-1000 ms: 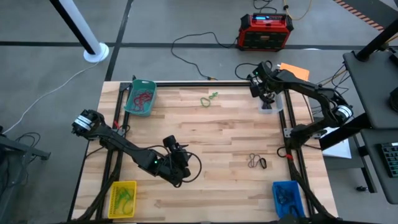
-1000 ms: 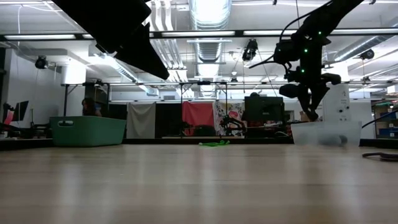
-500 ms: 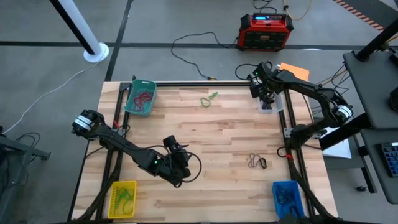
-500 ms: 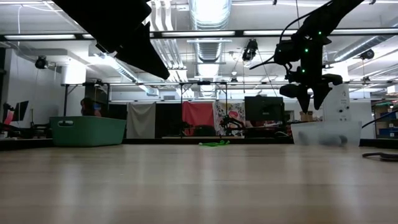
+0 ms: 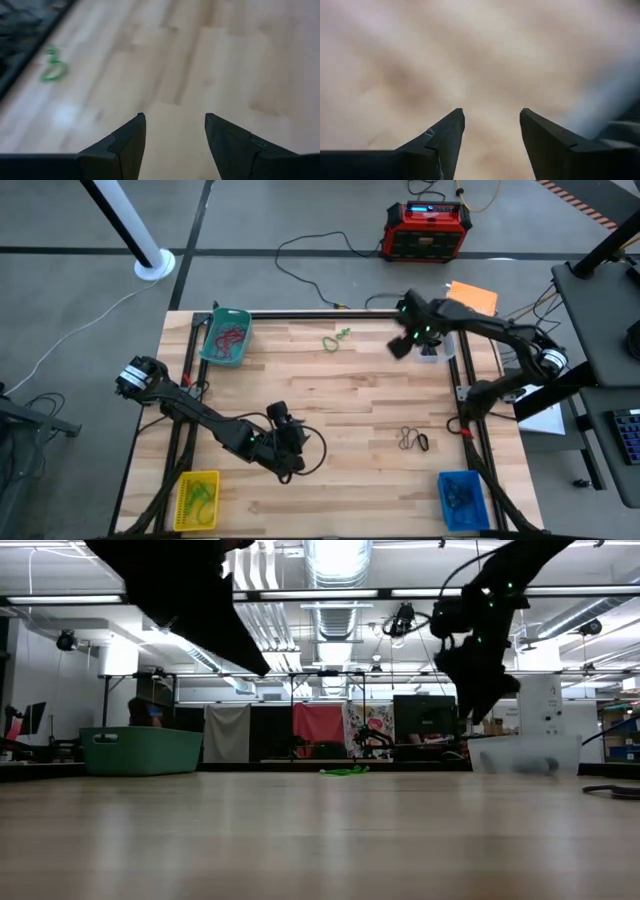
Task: Sort rubber bands into baskets
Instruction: Put the violet rubber band into the blue bin
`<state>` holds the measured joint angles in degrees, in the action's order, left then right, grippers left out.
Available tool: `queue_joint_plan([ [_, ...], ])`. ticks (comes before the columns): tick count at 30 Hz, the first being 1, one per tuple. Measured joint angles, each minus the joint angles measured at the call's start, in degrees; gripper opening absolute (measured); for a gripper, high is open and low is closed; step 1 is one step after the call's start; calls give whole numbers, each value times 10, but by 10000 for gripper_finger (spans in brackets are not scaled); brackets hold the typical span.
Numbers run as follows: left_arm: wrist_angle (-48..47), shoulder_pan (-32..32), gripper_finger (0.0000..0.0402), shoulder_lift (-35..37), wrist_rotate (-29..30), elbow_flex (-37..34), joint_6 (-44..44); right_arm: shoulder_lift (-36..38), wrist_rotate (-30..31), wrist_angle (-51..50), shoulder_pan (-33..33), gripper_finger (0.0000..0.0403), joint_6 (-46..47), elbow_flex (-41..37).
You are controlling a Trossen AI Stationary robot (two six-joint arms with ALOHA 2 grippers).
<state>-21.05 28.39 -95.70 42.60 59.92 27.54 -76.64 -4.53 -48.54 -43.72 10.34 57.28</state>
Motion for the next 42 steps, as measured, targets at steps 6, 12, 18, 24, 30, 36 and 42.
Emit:
queue_joint_plan([
  [6, 5, 7, 187, 0, -55, 0, -30, 0, -69, -51, 215, 169, 24, -4],
  [12, 5, 15, 187, 0, -56, 0, -31, 0, -36, -66, 446, 148, 182, -5],
  [18, 5, 18, 188, 0, -56, 0, -20, 0, -29, -62, 603, 121, 275, -34],
  [24, 19, 18, 188, -3, -42, -1, -21, -3, 32, -62, 676, 69, 324, -83],
  [30, 22, 18, 188, -7, -26, -1, -31, -3, 82, 16, 667, 20, 327, -129],
  [36, 21, 18, 188, -7, -26, -1, -43, -20, 82, 64, 640, 9, 323, -148],
  [42, 22, 18, 188, -7, -25, -1, -42, -48, 75, 65, 632, 9, 327, -151],
])
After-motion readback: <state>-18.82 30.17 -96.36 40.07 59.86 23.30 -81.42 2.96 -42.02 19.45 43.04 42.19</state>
